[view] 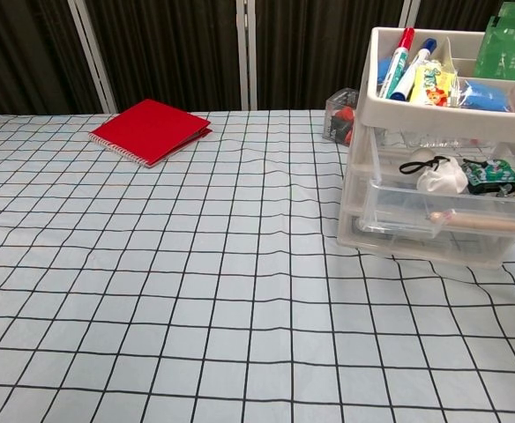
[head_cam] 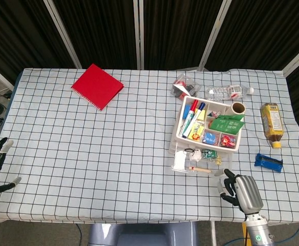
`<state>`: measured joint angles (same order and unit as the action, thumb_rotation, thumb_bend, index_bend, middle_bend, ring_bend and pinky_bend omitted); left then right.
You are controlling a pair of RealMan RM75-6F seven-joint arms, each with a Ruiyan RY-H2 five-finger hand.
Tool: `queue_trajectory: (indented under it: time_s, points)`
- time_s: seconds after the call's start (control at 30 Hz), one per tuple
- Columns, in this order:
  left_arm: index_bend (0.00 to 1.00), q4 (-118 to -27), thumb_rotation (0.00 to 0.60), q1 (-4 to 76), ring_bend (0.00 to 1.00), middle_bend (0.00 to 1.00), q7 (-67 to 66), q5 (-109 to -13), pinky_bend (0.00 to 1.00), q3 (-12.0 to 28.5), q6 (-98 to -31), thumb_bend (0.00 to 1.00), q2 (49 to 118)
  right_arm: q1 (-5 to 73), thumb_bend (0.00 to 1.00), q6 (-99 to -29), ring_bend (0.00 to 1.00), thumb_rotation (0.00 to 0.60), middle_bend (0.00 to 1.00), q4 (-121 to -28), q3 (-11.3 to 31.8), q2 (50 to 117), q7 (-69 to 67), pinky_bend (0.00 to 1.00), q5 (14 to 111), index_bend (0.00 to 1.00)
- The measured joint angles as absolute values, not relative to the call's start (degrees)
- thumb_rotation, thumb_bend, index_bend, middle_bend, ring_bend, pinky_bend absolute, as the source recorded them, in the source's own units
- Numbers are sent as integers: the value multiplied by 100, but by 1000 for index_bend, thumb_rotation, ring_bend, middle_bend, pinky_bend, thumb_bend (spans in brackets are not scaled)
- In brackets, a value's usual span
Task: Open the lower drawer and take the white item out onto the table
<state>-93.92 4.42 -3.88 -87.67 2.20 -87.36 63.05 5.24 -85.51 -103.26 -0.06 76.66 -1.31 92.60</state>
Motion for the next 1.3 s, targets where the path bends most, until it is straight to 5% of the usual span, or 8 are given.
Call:
queue_trajectory:
  time_s: [0.9, 1.3]
  points:
    - [0, -9391, 600, 449, 0, 0, -398, -8750, 0, 224, -8716, 107, 6304, 533, 400, -8470, 918, 600, 929, -10215, 11, 7747, -23, 741, 9229, 373]
    - [0, -9392, 600, 447, 0, 0, -385, -8746, 0, 225, -8718, 108, 6297, 468, 402, -8564, 918, 600, 934, -10225, -83, 7716, 10, 741, 9361, 506]
